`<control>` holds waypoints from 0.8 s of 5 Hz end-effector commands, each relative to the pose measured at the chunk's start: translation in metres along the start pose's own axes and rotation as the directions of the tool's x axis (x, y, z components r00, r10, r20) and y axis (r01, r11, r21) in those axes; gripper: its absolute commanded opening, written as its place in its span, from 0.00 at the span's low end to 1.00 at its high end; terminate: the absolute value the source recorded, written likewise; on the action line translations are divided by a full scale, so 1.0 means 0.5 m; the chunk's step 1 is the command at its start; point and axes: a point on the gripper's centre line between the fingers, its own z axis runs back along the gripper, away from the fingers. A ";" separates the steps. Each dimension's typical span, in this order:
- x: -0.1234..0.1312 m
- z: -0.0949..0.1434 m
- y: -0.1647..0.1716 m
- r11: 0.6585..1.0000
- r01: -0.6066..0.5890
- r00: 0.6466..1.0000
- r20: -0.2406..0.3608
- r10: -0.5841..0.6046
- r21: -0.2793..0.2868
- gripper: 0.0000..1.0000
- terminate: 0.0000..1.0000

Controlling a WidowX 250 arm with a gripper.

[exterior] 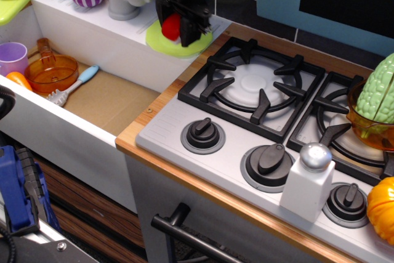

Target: Put sushi on plate

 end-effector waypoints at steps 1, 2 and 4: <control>0.038 0.017 0.066 0.999 0.041 0.998 0.054 -0.041 0.002 0.00 0.00; 0.047 0.000 0.085 0.998 0.055 0.996 0.073 -0.053 -0.022 0.00 0.00; 0.061 -0.015 0.094 0.985 0.167 0.975 0.156 -0.161 -0.031 1.00 0.00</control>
